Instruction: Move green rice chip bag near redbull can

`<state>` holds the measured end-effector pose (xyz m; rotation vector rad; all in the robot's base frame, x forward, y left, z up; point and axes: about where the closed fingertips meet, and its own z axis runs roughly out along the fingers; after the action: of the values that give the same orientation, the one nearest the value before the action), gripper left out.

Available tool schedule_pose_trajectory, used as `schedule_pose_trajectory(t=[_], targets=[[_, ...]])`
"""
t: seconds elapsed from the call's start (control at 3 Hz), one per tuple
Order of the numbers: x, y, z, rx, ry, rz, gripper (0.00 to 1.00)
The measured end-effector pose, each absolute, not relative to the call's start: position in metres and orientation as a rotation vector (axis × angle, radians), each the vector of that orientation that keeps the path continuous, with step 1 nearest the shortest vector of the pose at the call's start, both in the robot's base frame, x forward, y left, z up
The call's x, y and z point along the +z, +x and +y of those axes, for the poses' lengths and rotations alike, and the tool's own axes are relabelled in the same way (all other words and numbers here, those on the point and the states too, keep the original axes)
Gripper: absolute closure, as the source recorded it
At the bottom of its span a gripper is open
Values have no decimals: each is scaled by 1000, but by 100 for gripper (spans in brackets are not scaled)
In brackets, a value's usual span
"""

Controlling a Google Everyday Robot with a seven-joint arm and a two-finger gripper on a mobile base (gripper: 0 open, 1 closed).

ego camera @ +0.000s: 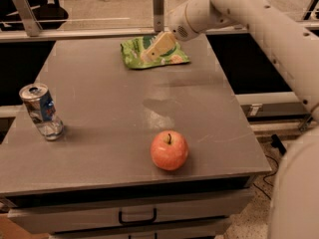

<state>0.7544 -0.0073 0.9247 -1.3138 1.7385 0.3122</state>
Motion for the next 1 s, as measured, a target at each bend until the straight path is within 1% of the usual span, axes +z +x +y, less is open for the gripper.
schedule_pose_trajectory(t=[0.67,1.0], targets=[[864,797,10,308,-1312,1804,0],[854,808,11,311,-1310,1807,18]])
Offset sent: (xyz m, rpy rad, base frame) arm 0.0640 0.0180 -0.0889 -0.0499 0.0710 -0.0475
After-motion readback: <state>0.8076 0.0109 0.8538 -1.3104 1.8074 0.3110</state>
